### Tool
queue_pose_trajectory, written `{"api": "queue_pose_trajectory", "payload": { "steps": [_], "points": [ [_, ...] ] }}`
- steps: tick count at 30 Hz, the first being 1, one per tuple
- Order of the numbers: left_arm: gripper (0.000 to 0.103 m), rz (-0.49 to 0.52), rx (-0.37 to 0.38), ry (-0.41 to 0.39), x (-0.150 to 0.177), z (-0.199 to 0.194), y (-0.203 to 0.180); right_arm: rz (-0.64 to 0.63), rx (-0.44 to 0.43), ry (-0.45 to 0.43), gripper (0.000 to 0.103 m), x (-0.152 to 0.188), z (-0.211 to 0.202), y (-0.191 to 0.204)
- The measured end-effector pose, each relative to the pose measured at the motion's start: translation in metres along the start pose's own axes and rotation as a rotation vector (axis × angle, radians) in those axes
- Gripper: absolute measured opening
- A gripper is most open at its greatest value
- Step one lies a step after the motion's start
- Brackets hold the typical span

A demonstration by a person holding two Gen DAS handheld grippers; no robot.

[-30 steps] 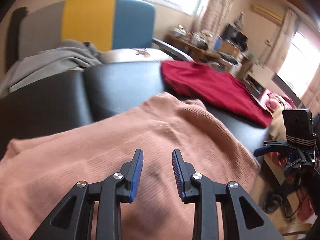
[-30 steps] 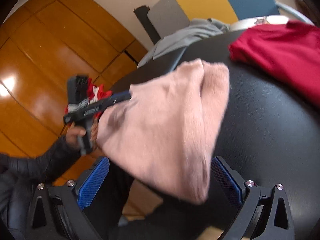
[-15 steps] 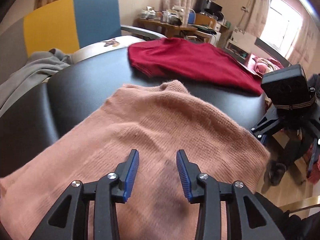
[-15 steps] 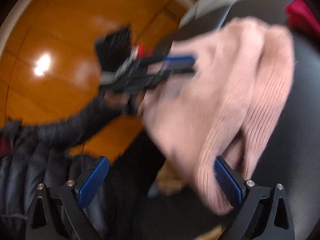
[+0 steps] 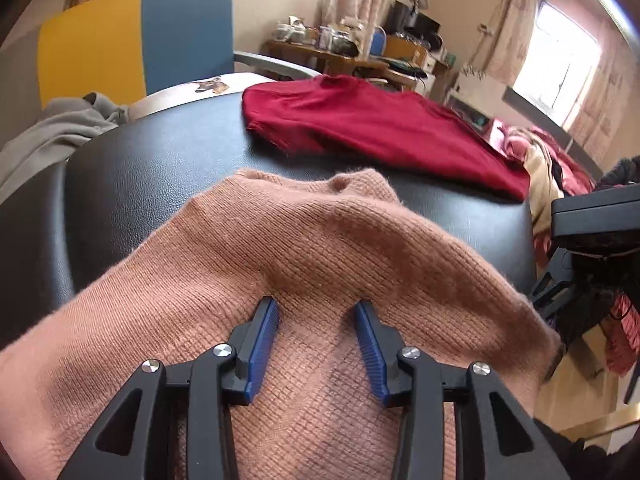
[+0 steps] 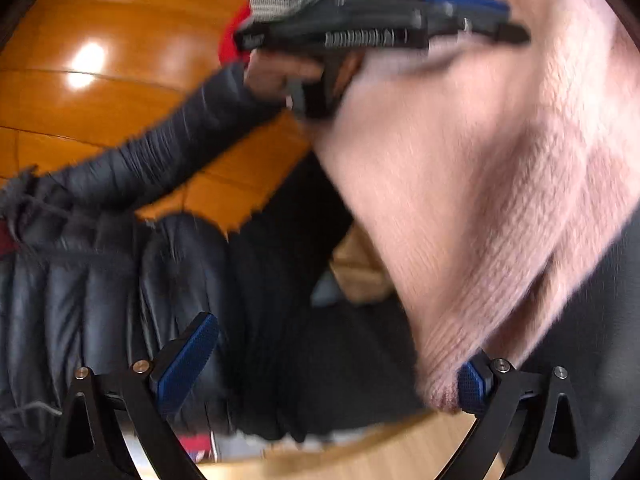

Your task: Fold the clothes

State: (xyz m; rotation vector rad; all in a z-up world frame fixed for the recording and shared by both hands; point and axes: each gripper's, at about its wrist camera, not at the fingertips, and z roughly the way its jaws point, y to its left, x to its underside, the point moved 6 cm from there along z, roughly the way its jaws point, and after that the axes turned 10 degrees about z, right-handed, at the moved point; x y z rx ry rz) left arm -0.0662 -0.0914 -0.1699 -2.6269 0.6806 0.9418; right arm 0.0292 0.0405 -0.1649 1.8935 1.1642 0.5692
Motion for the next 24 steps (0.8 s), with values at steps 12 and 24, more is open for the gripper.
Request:
{"api": "queue_pose_trajectory", "payload": {
  "steps": [12, 24],
  "points": [
    [0.043, -0.095, -0.016, -0.06, 0.0, -0.025, 0.002, 0.132, 0.312, -0.398, 0.103, 0.011, -0.074, 0.003],
    [0.05, -0.188, -0.148, -0.099, 0.065, -0.081, 0.04, 0.266, 0.213, -0.784, 0.084, -0.106, -0.081, -0.028]
  ]
}}
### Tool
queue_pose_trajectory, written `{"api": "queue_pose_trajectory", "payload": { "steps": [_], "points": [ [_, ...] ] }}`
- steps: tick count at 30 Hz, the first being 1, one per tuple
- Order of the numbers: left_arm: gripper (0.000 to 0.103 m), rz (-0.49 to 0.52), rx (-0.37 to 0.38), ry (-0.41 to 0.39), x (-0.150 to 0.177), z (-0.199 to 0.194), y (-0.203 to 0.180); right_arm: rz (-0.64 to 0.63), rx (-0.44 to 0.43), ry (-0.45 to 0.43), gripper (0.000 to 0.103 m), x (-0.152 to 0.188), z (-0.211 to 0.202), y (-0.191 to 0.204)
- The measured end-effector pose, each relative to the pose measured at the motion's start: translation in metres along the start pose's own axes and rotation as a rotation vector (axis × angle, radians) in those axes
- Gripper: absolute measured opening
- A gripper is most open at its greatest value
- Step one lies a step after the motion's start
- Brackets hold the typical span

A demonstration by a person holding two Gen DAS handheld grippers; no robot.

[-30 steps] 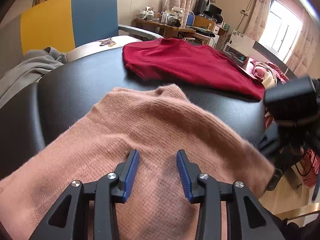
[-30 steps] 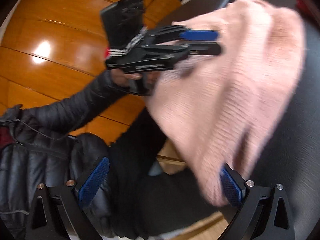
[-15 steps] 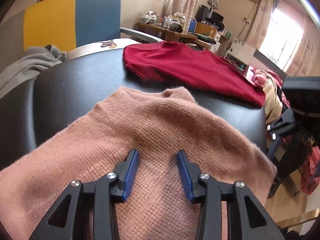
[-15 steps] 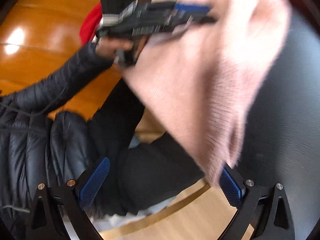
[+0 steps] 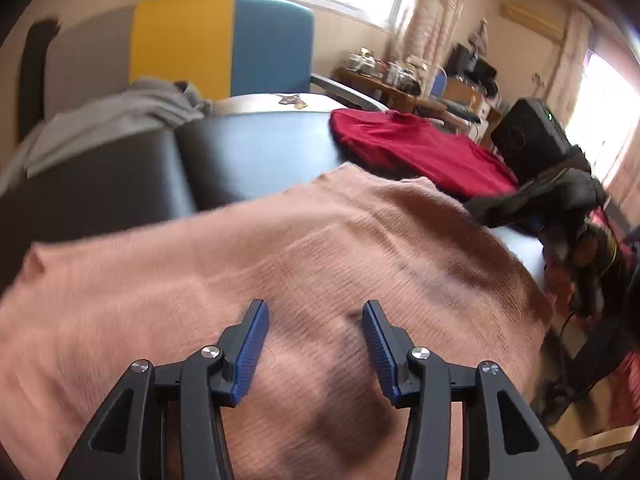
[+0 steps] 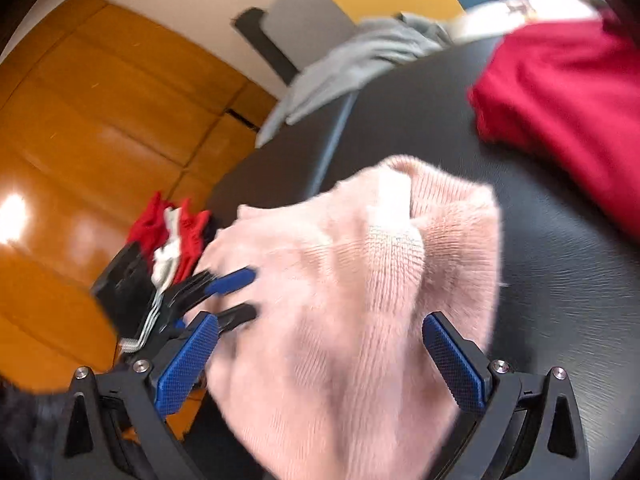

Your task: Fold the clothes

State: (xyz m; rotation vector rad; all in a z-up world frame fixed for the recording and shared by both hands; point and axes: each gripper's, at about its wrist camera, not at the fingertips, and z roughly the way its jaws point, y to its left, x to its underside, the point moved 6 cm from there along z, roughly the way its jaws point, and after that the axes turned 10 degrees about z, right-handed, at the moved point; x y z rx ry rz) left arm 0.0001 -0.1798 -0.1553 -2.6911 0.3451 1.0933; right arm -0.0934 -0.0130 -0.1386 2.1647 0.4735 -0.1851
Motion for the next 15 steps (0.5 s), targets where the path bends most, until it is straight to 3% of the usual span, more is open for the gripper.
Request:
{"api": "queue_pose_trajectory", "payload": {
  "steps": [1, 2, 3, 6, 9, 10, 11, 13, 15],
  "points": [
    [0.05, -0.017, 0.016, -0.018, 0.002, -0.002, 0.002, -0.019, 0.024, 0.013, 0.07, 0.003, 0.011, 0.005],
    [0.05, -0.028, 0.023, -0.03, 0.004, -0.002, 0.003, -0.041, 0.066, 0.022, 0.035, 0.003, 0.017, 0.008],
    [0.05, -0.035, 0.022, -0.039, 0.005, -0.001, 0.003, -0.065, 0.122, 0.028, 0.01, 0.001, 0.02, 0.01],
    [0.051, -0.07, 0.02, -0.068, 0.007, 0.002, 0.002, -0.11, 0.219, -0.087, 0.008, -0.004, 0.0, 0.025],
    [0.051, -0.079, 0.008, -0.061, 0.002, 0.007, -0.002, -0.147, 0.492, -0.13, 0.011, 0.004, -0.003, -0.002],
    [0.051, -0.06, -0.006, -0.048, 0.0, 0.007, -0.004, -0.132, 0.519, -0.143, 0.01, 0.009, -0.001, -0.012],
    [0.051, -0.038, -0.015, -0.043, -0.002, 0.005, -0.006, -0.112, 0.491, -0.175, 0.01, 0.011, -0.001, -0.017],
    [0.052, -0.029, -0.028, -0.055, -0.001, -0.005, -0.004, -0.056, 0.422, -0.218, 0.021, 0.011, -0.006, -0.016],
    [0.052, -0.033, -0.055, -0.071, 0.001, -0.017, 0.003, -0.024, 0.386, -0.24, 0.056, 0.011, -0.012, -0.011]
  ]
}}
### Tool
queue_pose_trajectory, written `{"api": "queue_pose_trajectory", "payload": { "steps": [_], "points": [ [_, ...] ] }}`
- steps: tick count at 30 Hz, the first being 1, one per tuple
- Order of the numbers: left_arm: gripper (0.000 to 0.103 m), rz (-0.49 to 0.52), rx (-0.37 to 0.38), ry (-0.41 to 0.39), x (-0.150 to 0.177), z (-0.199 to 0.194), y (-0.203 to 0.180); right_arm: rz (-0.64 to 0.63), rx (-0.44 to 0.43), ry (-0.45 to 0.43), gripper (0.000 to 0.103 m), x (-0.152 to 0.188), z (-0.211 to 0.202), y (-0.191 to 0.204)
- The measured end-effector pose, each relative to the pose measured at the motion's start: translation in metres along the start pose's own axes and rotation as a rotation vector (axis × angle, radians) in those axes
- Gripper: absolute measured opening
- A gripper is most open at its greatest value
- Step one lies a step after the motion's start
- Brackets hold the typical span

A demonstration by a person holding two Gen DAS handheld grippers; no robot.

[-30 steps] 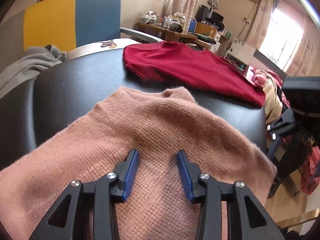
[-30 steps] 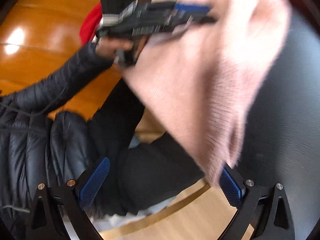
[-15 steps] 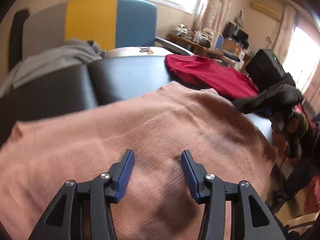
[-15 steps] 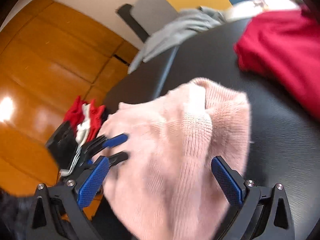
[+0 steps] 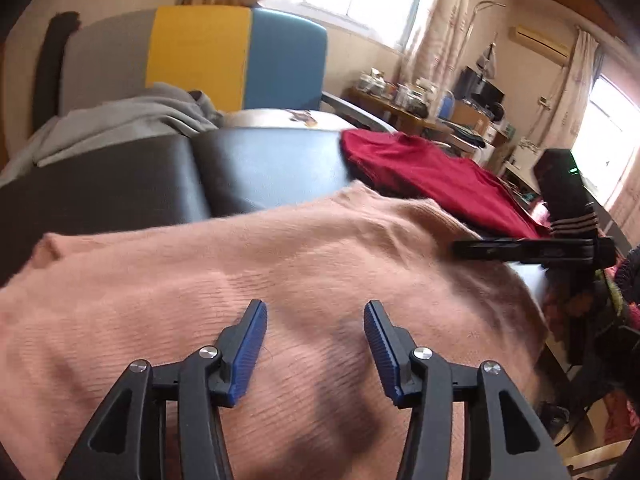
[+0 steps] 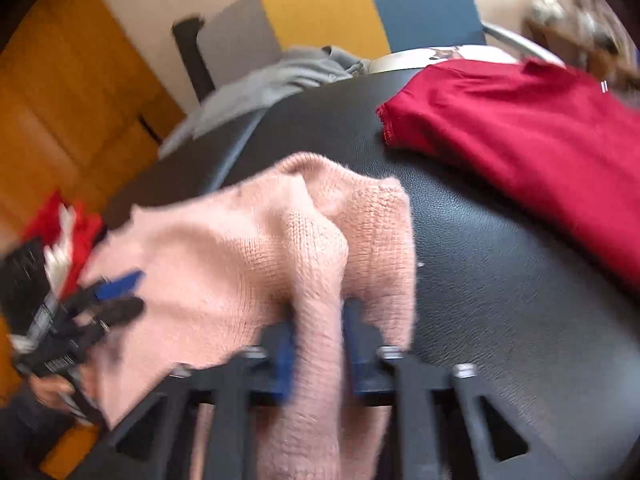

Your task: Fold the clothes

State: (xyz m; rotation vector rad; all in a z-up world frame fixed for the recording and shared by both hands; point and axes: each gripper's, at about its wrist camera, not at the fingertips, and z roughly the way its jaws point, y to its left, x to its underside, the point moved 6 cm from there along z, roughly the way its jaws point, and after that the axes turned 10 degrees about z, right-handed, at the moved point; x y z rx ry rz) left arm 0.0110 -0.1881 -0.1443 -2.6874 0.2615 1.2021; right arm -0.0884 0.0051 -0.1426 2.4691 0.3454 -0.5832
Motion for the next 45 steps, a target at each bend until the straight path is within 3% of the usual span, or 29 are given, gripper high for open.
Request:
{"api": "queue_pose_trajectory", "payload": {
  "steps": [2, 5, 6, 8, 10, 12, 13, 15, 19, 22, 25, 26, 29, 32, 35, 39, 42, 45],
  "points": [
    [0.052, -0.019, -0.027, -0.014, 0.001, -0.01, 0.013, -0.04, 0.026, -0.051, 0.07, -0.006, -0.012, 0.016],
    [0.052, -0.049, -0.077, -0.025, 0.006, -0.021, 0.031, -0.056, -0.095, -0.037, 0.077, -0.02, -0.018, 0.045],
    [0.052, -0.062, -0.081, -0.016, 0.008, -0.02, 0.037, -0.067, -0.094, -0.024, 0.082, -0.024, -0.014, 0.052],
    [0.053, -0.089, -0.081, 0.021, 0.018, -0.013, 0.047, -0.103, -0.007, -0.003, 0.082, -0.034, 0.004, 0.06],
    [0.053, -0.093, -0.071, 0.007, 0.027, -0.012, 0.047, -0.091, 0.051, -0.001, 0.078, -0.046, 0.026, 0.057],
    [0.053, -0.096, -0.07, -0.027, 0.033, -0.015, 0.045, -0.158, 0.222, -0.004, 0.045, -0.053, 0.042, 0.047],
    [0.053, -0.094, -0.073, -0.034, 0.034, -0.015, 0.045, -0.24, 0.343, -0.013, 0.042, -0.052, 0.049, 0.041],
    [0.053, -0.1, -0.071, -0.041, 0.034, -0.015, 0.046, -0.435, 0.56, -0.056, 0.057, -0.047, 0.059, 0.033],
    [0.053, -0.16, -0.026, -0.068, 0.035, -0.017, 0.053, -0.413, 0.607, -0.088, 0.077, -0.054, 0.054, 0.029],
    [0.053, -0.193, -0.007, -0.099, 0.037, -0.018, 0.054, -0.338, 0.562, -0.093, 0.079, -0.06, 0.044, 0.037],
    [0.053, -0.184, -0.031, -0.104, 0.039, -0.019, 0.051, -0.287, 0.31, -0.121, 0.085, -0.05, 0.034, 0.085],
    [0.053, -0.183, -0.036, -0.103, 0.039, -0.019, 0.05, -0.289, 0.233, -0.123, 0.093, -0.045, 0.036, 0.105],
    [0.053, -0.205, -0.013, -0.11, 0.039, -0.02, 0.052, -0.331, 0.091, -0.079, 0.098, -0.018, 0.047, 0.152],
    [0.053, -0.242, 0.025, -0.132, 0.043, -0.026, 0.054, -0.402, 0.124, -0.036, 0.098, 0.005, 0.07, 0.162],
    [0.052, -0.263, 0.057, -0.151, 0.049, -0.034, 0.054, -0.421, 0.167, -0.006, 0.103, 0.02, 0.083, 0.144],
    [0.051, -0.283, 0.079, -0.139, 0.057, -0.049, 0.053, -0.331, -0.002, -0.01, 0.103, 0.018, 0.082, 0.118],
    [0.053, -0.33, 0.029, -0.101, 0.072, -0.079, 0.066, -0.353, -0.013, 0.011, 0.103, 0.017, 0.084, 0.119],
    [0.056, -0.438, -0.035, -0.133, 0.096, -0.13, 0.1, -0.345, -0.029, 0.007, 0.103, 0.019, 0.082, 0.118]
  ]
}}
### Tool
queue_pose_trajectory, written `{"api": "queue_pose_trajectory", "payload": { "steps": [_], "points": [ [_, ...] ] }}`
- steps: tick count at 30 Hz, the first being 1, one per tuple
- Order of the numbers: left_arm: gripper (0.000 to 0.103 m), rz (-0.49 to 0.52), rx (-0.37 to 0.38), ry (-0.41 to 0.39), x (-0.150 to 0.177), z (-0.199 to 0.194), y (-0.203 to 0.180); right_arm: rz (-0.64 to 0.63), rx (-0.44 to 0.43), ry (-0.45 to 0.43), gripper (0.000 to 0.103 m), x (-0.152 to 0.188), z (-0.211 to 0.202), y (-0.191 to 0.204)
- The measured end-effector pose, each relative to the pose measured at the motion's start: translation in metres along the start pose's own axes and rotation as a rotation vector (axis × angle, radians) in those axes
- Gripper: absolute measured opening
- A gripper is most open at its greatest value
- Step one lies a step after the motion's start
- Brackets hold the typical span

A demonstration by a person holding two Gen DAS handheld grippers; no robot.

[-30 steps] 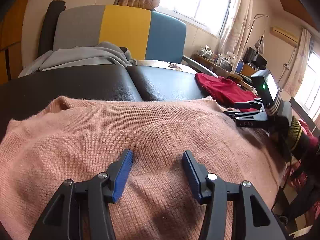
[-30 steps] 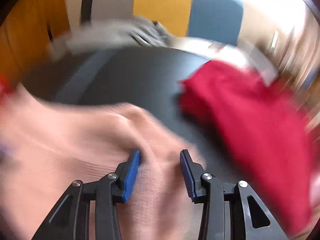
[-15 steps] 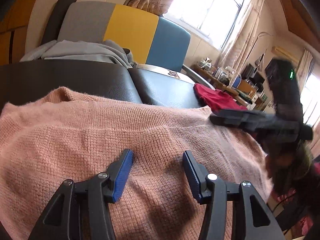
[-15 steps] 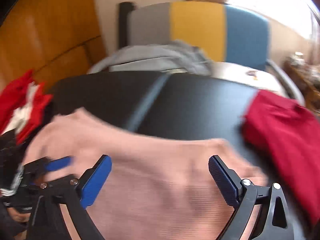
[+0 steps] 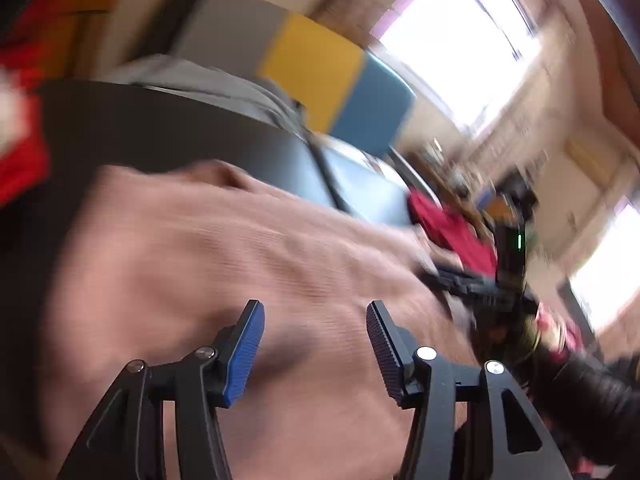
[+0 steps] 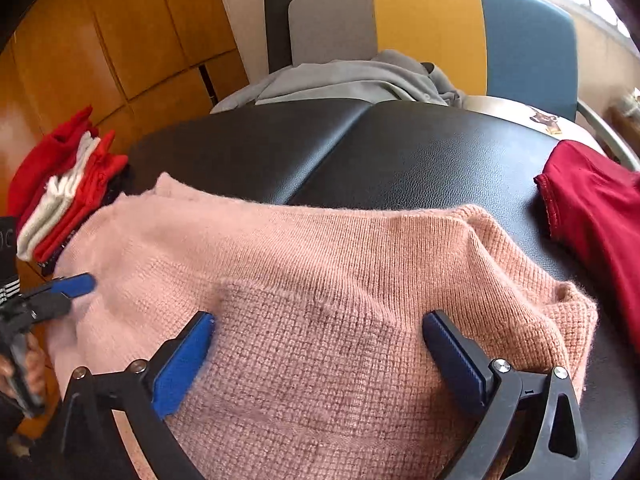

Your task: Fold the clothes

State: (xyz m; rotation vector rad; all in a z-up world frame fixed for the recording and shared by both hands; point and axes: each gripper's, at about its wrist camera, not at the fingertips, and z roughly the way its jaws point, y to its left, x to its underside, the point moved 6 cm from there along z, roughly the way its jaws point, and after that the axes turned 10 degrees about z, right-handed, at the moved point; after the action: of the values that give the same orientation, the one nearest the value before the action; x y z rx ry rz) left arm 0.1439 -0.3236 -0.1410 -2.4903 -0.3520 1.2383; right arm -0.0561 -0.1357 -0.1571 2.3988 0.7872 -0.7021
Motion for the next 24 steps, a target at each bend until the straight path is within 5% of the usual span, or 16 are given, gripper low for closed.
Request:
{"api": "queue_pose_trajectory", "payload": {
  "steps": [7, 15, 17, 22, 24],
  "points": [
    [0.063, -0.166, -0.091, 0.029, 0.012, -0.062, 0.087, -0.012, 0.016, -0.019, 0.103, -0.002, 0.001, 0.001],
    [0.066, -0.146, -0.084, 0.188, 0.009, -0.011, 0.109, -0.014, 0.015, -0.021, 0.103, -0.003, 0.003, -0.003],
    [0.066, -0.109, -0.074, 0.174, 0.004, -0.005, 0.108, -0.014, 0.015, -0.022, 0.103, -0.003, 0.003, -0.003],
    [0.065, -0.208, -0.047, 0.2, 0.002, 0.0, 0.115, -0.007, 0.003, -0.029, 0.103, -0.003, 0.002, -0.004],
    [0.049, -0.187, -0.078, 0.218, 0.003, 0.001, 0.113, -0.001, -0.007, -0.031, 0.103, -0.003, 0.002, -0.005]
  ]
}}
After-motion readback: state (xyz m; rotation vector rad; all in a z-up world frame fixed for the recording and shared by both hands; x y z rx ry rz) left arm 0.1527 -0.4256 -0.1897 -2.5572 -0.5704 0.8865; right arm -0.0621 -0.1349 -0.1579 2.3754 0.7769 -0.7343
